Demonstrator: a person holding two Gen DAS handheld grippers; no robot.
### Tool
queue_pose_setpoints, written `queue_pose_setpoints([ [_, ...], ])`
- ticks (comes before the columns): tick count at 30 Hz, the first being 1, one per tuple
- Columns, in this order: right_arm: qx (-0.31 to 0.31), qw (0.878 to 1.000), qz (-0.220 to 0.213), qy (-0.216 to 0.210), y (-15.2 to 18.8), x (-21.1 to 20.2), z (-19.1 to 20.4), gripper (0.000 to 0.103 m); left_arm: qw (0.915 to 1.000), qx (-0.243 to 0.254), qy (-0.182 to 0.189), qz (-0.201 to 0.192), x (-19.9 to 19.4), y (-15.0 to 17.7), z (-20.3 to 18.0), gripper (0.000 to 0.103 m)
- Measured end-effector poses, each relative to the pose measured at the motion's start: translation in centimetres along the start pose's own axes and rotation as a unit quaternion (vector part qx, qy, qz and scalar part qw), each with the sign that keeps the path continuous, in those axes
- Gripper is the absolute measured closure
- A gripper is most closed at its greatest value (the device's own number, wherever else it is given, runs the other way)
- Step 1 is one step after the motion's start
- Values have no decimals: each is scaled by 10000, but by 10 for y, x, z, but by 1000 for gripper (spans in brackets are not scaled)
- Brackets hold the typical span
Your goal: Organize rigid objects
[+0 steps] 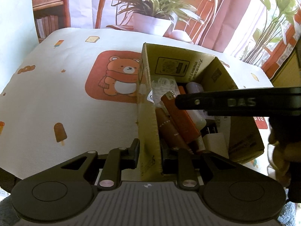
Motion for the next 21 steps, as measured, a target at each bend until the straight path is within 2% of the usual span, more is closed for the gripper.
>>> queue_pose_setpoints([
  [4,25,9996,-168,244,2,-22,-2,45,10000,17,-38,-46,-4,0,0,73],
  [6,31,9988,-261,405,4,-34,-3,38,9999,28,-43,-108,-7,0,0,66],
  [8,26,9978,-336,570,6,-45,-4,27,9998,46,-89,-170,-9,1,0,54],
  [11,15,9954,-410,870,11,-60,-5,10,9996,76,-123,-236,-12,1,1,51],
  [14,17,9930,-424,1106,18,-72,-4,0,9993,100,-165,-311,-16,1,1,46],
  [18,98,9912,-252,1299,28,-79,-4,0,9989,152,-196,-396,-22,0,0,40],
  [20,133,9906,-163,1354,30,-79,-1,0,9985,209,-204,-461,-26,0,-2,27],
  [21,129,9902,-135,1388,31,-81,1,0,9982,248,-207,-498,-29,0,-3,24],
])
Point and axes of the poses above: each gripper's, at about its wrist camera, not at the fingertips, and x roughly the way its jaws point, z to its left, y to its underside, the point moved 3 cm from there along x, roughly the way its jaws point, and after that the axes turned 14 degrees about -x, right-handed, at the moved point
